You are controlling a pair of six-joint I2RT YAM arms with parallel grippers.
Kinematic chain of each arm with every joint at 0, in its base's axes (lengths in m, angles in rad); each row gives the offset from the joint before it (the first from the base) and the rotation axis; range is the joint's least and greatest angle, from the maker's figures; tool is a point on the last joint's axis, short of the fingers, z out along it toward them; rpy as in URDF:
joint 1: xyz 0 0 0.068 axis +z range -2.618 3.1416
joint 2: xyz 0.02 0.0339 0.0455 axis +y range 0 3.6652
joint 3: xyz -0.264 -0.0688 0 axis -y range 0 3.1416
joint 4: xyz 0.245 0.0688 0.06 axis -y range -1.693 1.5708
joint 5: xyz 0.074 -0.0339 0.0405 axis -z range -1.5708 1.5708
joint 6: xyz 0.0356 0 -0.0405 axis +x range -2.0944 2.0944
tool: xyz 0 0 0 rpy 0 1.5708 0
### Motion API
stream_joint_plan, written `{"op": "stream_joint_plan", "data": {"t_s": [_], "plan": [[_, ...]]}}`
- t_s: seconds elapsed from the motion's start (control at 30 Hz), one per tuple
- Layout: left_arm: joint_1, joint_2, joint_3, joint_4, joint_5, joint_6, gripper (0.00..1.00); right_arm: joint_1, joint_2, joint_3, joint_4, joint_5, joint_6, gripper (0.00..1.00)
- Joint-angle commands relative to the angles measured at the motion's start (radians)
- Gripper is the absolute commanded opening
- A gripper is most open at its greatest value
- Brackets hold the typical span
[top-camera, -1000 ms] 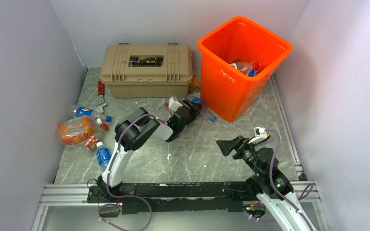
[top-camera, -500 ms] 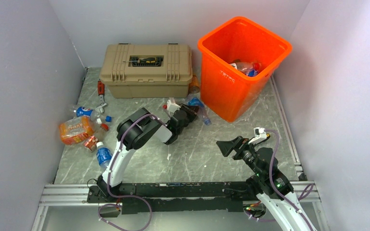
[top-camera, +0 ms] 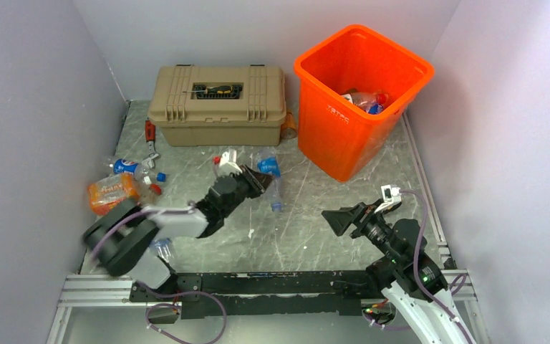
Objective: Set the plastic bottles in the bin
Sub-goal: Pick up the plastic bottle at the center of the board.
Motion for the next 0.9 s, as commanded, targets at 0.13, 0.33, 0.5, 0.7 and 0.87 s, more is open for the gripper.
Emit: {"op": "stream_joint_plan", "data": {"t_s": [0.13, 0.33, 0.5, 0.7, 0.87], "plan": [[-0.062, -0.735, 0.363, -1.092, 0.184, 0.865, 0.0, 0.002, 0.116, 0.14, 0.137, -0.233, -0.057, 0.98], [-0.063, -0.84, 0.461, -1.282, 0.384, 1.335, 0.0, 0.002, 0.267, 0.193, 0.284, -0.395, -0.012, 0.98], [-0.125, -0.863, 0.366, -1.234, 0.348, 1.721, 0.0, 0.002, 0.362, 0.27, 0.277, -0.42, -0.011, 0.98], [-0.312, -0.903, 0.059, -0.82, 0.052, 2.41, 0.0, 0.002, 0.48, 0.353, 0.256, -0.526, 0.003, 0.98], [-0.459, -0.902, 0.043, -0.875, -0.064, 2.562, 0.0, 0.003, 0.634, 0.456, 0.137, -0.517, -0.058, 0.98]]}}
